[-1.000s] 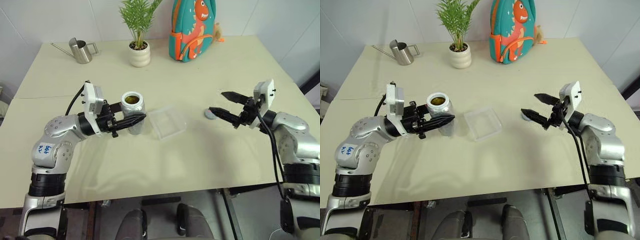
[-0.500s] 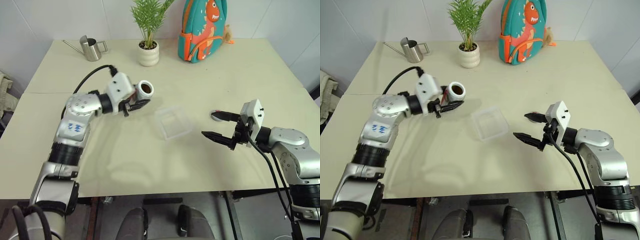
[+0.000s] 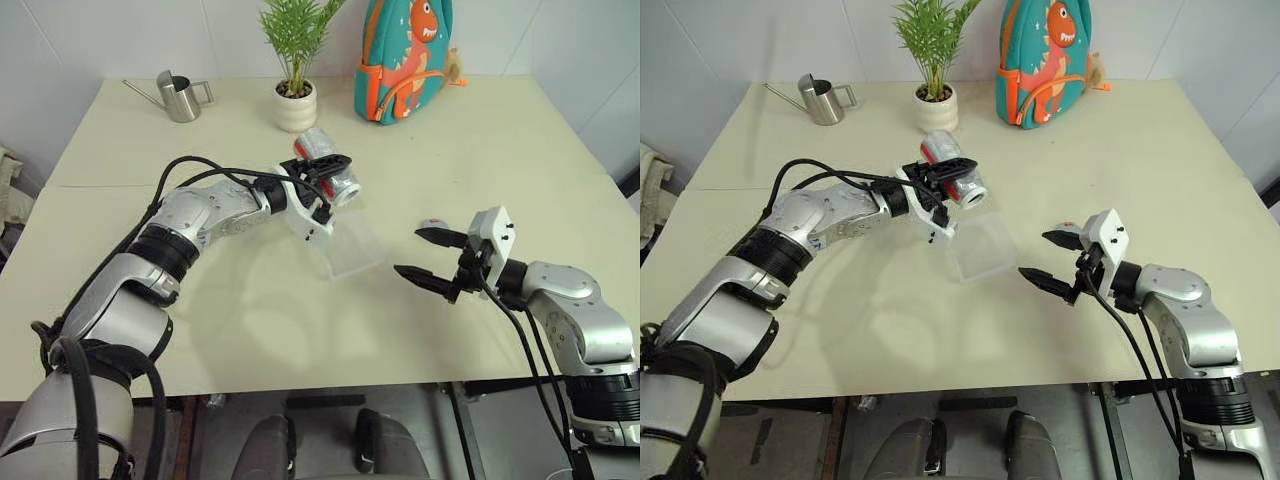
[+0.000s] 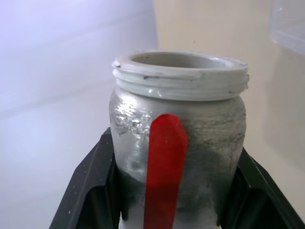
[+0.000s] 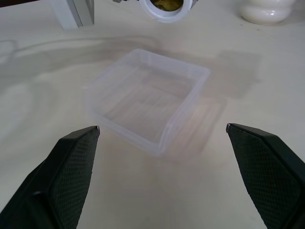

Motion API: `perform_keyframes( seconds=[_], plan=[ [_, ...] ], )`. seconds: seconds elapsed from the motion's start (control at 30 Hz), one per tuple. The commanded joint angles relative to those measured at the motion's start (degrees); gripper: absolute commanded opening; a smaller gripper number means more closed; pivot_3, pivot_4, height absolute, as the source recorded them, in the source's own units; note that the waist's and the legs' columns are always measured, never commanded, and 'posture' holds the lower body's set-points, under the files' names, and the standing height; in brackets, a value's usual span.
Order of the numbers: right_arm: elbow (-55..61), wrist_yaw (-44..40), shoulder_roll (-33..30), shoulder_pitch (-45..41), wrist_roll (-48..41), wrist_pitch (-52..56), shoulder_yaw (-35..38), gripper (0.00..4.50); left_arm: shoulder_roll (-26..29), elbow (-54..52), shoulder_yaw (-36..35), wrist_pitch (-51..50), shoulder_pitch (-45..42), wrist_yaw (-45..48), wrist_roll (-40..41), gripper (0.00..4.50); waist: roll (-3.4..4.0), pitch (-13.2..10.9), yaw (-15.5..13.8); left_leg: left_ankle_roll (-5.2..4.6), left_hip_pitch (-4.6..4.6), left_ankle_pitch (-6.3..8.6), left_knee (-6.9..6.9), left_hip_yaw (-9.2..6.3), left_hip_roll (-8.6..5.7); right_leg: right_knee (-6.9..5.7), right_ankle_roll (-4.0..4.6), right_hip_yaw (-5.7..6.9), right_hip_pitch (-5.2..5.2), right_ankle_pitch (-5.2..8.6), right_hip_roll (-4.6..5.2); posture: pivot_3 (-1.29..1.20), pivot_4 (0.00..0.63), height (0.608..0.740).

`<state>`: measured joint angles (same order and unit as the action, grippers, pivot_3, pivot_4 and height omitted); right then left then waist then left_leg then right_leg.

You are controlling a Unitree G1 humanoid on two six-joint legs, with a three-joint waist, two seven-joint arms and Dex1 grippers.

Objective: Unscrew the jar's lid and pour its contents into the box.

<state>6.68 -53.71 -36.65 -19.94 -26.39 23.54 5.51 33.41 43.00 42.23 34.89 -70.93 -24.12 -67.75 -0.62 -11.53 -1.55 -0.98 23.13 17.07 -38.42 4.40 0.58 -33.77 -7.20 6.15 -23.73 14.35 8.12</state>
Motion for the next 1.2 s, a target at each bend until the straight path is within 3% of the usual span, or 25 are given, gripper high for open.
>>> perform_keyframes(
  seconds=[0.03,0.27,0.63,0.8,0.93,1.07,1.2],
  plan=[
    [2.2,1.1,0.9,0.7,-0.7,-0.8,0.8,4.47,-0.3,1.9,5.0,-5.7,-3.1,-12.1,-10.1,2.22,0.0,0.0,0.1,-0.01,0.0,0.0,0.0,0.02,0.01,-0.02,0.0,0.0,-0.01,0.0,-0.01,0.0,0.15,0.74],
    [1.6,1.7,1.8,0.6,-0.9,-0.8,0.8,4.47,0.2,2.6,11.2,-13.4,-5.4,-24.4,-20.1,2.22,0.0,0.0,0.1,-0.03,0.02,-0.01,-0.02,0.02,0.02,-0.04,0.0,-0.02,-0.04,0.0,0.01,0.0,0.15,0.74],
    [-0.7,1.7,4.1,-0.5,-0.4,-2.0,0.2,4.47,2.9,1.3,11.6,-10.9,-7.0,-24.1,-20.1,2.22,0.0,0.0,0.1,-0.03,0.02,-0.01,-0.13,0.02,0.02,-0.1,0.0,-0.02,-0.03,0.0,0.02,0.0,0.15,0.74],
    [-2.2,1.2,4.3,-1.0,0.0,-3.1,-0.4,4.47,5.3,0.9,3.8,4.3,-4.0,-14.5,-2.8,2.22,0.0,0.0,0.2,-0.03,0.02,-0.01,-0.23,0.02,0.1,-0.17,0.0,-0.03,-0.04,0.0,0.05,0.0,0.15,0.74],
    [-3.2,0.1,4.0,-1.2,0.4,-3.9,-0.7,4.47,6.9,2.4,-6.8,15.1,2.5,5.9,23.7,2.22,0.0,0.0,0.4,-0.03,0.02,-0.01,-0.36,0.04,0.22,-0.24,0.0,-0.02,-0.05,0.0,0.15,0.0,0.15,0.74],
    [-5.3,-1.5,3.7,-2.1,1.3,-5.7,-1.0,4.47,6.5,-0.3,-20.3,2.1,11.0,27.5,46.7,2.22,0.01,0.0,0.7,-0.06,0.01,0.0,-0.62,0.11,0.18,-0.42,0.0,-0.02,-0.03,-0.01,0.19,0.0,0.15,0.74],
    [-8.5,-3.7,3.7,-4.2,2.5,-7.9,-1.7,4.47,4.3,-9.7,-36.6,-20.8,18.9,40.5,69.9,2.22,0.0,0.0,1.2,-0.12,-0.03,-0.02,-0.7,0.07,0.17,-0.57,0.01,-0.04,0.0,-0.06,0.18,0.0,0.15,0.74]
  ],
)
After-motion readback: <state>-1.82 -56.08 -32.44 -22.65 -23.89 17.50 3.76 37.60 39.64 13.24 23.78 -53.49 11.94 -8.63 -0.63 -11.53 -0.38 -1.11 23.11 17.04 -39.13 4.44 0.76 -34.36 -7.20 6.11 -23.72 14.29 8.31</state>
